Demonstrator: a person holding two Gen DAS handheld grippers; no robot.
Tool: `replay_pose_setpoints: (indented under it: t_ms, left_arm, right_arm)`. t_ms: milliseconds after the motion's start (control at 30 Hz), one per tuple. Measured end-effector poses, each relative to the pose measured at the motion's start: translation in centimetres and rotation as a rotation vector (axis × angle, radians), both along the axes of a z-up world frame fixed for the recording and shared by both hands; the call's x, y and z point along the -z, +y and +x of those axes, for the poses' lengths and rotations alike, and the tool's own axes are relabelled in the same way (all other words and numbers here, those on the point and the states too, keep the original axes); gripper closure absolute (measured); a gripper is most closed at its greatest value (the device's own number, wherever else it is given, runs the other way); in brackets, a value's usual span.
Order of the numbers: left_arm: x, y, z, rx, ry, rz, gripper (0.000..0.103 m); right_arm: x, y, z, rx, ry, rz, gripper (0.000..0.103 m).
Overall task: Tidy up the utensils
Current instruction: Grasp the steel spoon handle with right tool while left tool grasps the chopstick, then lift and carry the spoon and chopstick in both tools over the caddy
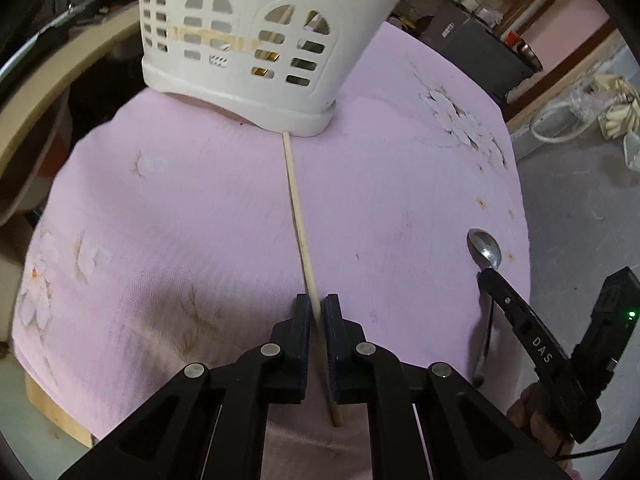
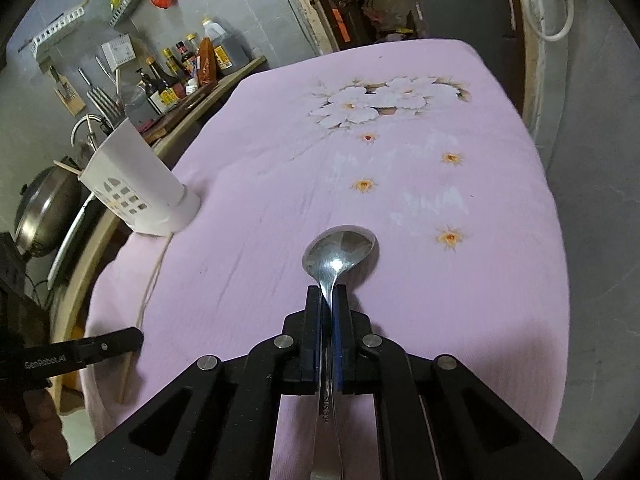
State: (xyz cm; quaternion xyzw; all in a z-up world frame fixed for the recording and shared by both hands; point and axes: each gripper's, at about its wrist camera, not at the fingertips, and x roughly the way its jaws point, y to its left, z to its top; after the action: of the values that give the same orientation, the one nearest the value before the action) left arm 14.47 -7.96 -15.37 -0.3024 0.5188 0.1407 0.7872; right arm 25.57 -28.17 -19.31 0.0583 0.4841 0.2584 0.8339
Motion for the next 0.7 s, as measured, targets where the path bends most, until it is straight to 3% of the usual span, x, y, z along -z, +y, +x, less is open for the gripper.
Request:
replay_pose_setpoints:
  t_ms: [200, 267, 400, 467, 533, 700]
  left_arm:
    - [0.5, 1.1, 0.4, -0.019, -0.007, -0.063, 0.088]
    - [0.5, 1.2, 0.6, -0.021, -0.01, -0.062, 0.084]
    - [0.7, 1.1, 1.2, -0.013, -0.008, -0.048, 0.082]
    - [0.7, 0.8, 1.4, 0.006, 0.006, -0.027, 0.083]
    - [0.5, 0.7, 1.0, 0.024, 0.011, -0.011, 0.093]
    - [0.1, 0.2, 1.0, 0.047, 0.022, 0.001, 0.098]
  right_arm:
    - [0.7, 0.1, 1.2, -0.012, 0.06, 0.071, 0.09]
    - [0.9, 0.1, 1.4, -0.013, 0.073, 0.089, 0.085]
    - [1.0, 0.3, 1.8, -0.009, 0.087, 0.111, 0.084]
    - [1.1, -0.2, 2.2, 0.004, 0.099, 0.136, 0.084]
    - [1.2, -0.6, 2.6, 0.028, 0.115, 0.167, 0.084]
    - [1.9, -0.8, 3.6, 0.087, 0.158, 0.214, 0.084]
